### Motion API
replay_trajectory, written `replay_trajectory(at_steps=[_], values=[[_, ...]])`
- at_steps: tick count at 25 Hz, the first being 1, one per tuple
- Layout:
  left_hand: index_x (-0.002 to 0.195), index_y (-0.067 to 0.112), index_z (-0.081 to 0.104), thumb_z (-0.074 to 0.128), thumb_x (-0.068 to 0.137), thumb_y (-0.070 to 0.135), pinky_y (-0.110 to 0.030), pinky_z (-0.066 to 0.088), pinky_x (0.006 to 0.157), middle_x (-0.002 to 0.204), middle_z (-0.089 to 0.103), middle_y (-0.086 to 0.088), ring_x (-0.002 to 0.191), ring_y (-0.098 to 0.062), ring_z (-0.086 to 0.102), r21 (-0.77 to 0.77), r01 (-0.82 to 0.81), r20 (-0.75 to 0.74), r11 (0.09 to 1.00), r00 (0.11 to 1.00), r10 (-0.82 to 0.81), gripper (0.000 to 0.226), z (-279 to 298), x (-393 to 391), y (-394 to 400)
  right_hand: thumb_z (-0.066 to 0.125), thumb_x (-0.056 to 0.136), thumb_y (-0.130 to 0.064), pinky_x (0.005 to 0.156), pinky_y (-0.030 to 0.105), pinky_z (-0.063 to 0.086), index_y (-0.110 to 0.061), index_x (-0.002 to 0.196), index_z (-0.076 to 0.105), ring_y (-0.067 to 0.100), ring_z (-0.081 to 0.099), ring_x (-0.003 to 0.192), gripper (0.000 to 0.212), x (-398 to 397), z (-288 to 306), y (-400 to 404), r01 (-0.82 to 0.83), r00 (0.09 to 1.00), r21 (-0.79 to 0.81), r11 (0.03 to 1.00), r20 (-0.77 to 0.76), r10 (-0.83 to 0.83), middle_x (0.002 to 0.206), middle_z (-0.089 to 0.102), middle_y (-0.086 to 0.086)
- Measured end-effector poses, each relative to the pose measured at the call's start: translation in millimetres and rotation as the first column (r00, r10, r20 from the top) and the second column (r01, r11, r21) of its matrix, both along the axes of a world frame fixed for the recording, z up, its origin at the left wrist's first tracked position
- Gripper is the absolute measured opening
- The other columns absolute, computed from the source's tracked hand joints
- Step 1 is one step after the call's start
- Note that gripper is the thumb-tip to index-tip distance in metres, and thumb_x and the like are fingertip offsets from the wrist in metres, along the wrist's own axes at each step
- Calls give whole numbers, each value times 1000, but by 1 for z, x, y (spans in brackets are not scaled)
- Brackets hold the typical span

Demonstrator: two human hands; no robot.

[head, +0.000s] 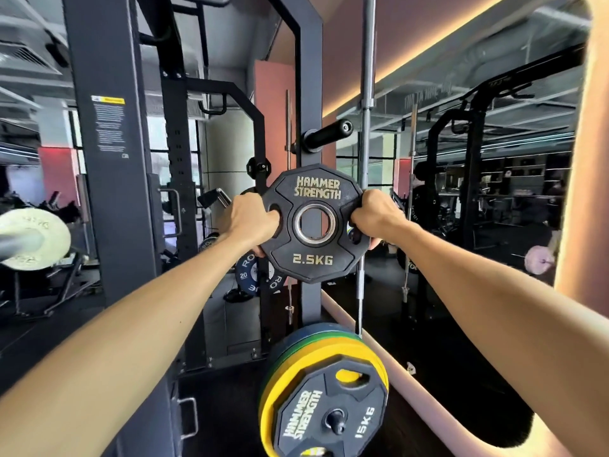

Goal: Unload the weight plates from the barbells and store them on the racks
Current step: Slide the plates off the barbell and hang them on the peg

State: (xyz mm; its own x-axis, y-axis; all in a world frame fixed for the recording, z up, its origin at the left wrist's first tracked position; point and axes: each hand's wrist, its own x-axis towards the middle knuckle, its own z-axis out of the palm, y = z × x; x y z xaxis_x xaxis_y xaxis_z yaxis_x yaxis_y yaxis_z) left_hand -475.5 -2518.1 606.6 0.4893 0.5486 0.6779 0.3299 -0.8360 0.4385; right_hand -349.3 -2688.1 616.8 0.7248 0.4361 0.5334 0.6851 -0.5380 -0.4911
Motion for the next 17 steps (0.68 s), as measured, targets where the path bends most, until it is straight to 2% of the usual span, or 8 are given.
replay_trajectory(at_steps=[3, 6, 9, 12, 14, 17], values=[[75, 4, 53, 55, 87, 18, -25, 32, 42, 64, 46, -5, 51, -20, 43, 20, -28, -11, 999, 1000, 28, 19, 3, 35, 2, 46, 78, -6, 73, 41, 57, -13, 67, 50, 35, 65, 77, 14, 35, 3, -1, 10, 1000, -26, 1000, 18, -9, 82, 63, 10], [64, 7, 51, 53, 79, 25, -32, 48, 53, 65, 57, -11, 61, -29, 57, 15, -41, -36, 999, 998, 42, 24, 7, 72, 2, 48, 78, -8, 73, 38, 53, -12, 67, 49, 33, 60, 75, 12, 72, 4, -3, 16, 999, -31, 999, 41, -15, 77, 59, 7], [61, 10, 46, 54, 80, 29, -29, 45, 52, 62, 53, -8, 62, -29, 58, 18, -114, -51, 993, 992, 115, 28, 12, 98, -9, 49, 76, -9, 69, 38, 53, -9, 69, 57, 33, 61, 75, 11, 109, 7, -8, -18, 998, -47, 999, 54, 20, 69, 58, 5], [70, 6, 57, 54, 85, 30, -24, 36, 49, 66, 55, -7, 60, -27, 55, -8, -180, -53, 984, 982, 180, 28, 23, 115, -28, 51, 72, -14, 73, 39, 56, -9, 81, 70, 33, 65, 80, 21, 139, 19, -14, -67, 995, -66, 996, 67, 71, 81, 67, 9], [77, 4, 62, 55, 83, 29, -26, 40, 52, 71, 60, -10, 61, -28, 57, -20, -194, -34, 981, 981, 193, 27, 36, 127, -42, 53, 72, -15, 76, 38, 55, -8, 86, 69, 33, 65, 82, 22, 158, 33, -21, -84, 992, -57, 995, 91, 89, 84, 66, 10], [80, 5, 65, 53, 75, 31, -32, 52, 67, 82, 67, -12, 73, -34, 64, -9, -238, -13, 971, 971, 238, 29, 64, 140, -58, 53, 73, -16, 74, 36, 53, -7, 86, 68, 33, 65, 81, 21, 180, 61, -30, -137, 983, -10, 990, 122, 138, 81, 64, 10]])
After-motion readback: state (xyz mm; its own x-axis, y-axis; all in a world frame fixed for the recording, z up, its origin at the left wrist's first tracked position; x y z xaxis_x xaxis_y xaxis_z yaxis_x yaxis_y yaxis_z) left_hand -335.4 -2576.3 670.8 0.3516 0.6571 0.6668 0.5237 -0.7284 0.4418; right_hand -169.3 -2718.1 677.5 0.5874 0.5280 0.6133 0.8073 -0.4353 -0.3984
